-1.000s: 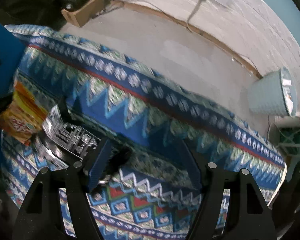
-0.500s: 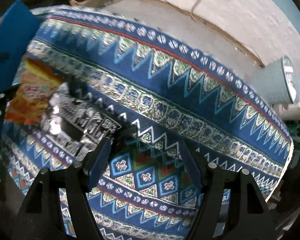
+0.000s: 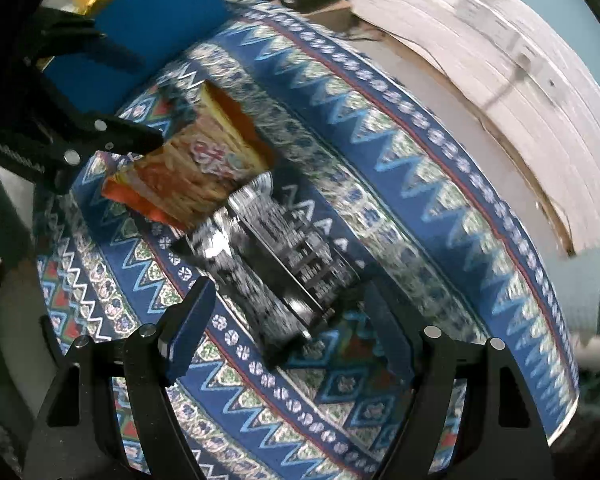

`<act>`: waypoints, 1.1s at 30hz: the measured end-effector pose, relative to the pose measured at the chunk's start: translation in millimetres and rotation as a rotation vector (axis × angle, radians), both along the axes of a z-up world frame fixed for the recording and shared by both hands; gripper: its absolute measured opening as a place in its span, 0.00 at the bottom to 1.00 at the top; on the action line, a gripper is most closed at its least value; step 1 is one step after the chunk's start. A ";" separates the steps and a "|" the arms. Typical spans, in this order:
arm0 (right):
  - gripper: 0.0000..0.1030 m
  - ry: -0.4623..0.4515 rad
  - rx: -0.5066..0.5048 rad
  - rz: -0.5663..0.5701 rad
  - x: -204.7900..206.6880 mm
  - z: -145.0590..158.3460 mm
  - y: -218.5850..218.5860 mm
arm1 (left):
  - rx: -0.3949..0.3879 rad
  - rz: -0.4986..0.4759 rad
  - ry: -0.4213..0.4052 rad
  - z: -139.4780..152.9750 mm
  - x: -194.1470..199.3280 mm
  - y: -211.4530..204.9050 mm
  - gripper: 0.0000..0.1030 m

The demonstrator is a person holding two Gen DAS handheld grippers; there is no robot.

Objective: Organize snacks
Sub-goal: 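Grasp the orange-red chip bag with the left tool while the right tool grasps the black snack bag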

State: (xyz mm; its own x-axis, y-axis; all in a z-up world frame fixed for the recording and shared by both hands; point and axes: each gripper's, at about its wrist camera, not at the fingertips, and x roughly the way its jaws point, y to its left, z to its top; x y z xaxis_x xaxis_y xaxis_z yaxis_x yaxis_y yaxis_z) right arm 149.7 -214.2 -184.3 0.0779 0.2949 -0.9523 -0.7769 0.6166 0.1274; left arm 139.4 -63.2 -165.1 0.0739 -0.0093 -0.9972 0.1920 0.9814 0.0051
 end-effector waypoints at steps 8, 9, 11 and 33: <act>0.75 -0.021 -0.043 0.143 -5.9 -18.6 30.4 | -0.055 0.070 0.041 -16.8 4.8 23.8 0.85; 0.75 -0.028 -0.052 0.154 -5.9 -21.1 33.5 | -0.058 0.068 0.041 -18.0 7.2 28.1 0.85; 0.75 -0.037 -0.064 0.165 -5.5 -25.7 34.1 | -0.061 0.062 0.036 -17.5 7.6 29.4 0.85; 0.61 0.017 -0.031 -0.192 12.9 -42.7 -23.4 | -0.120 0.070 0.008 4.9 7.8 -17.1 0.85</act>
State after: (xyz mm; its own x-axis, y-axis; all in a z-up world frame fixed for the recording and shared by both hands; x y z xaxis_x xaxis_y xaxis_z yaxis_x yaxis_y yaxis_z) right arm 162.6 -237.7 -227.0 0.1143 0.2465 -0.9624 -0.6423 0.7574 0.1177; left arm 147.2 -80.2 -160.2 0.0702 -0.1233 -0.9899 0.1222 0.9859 -0.1142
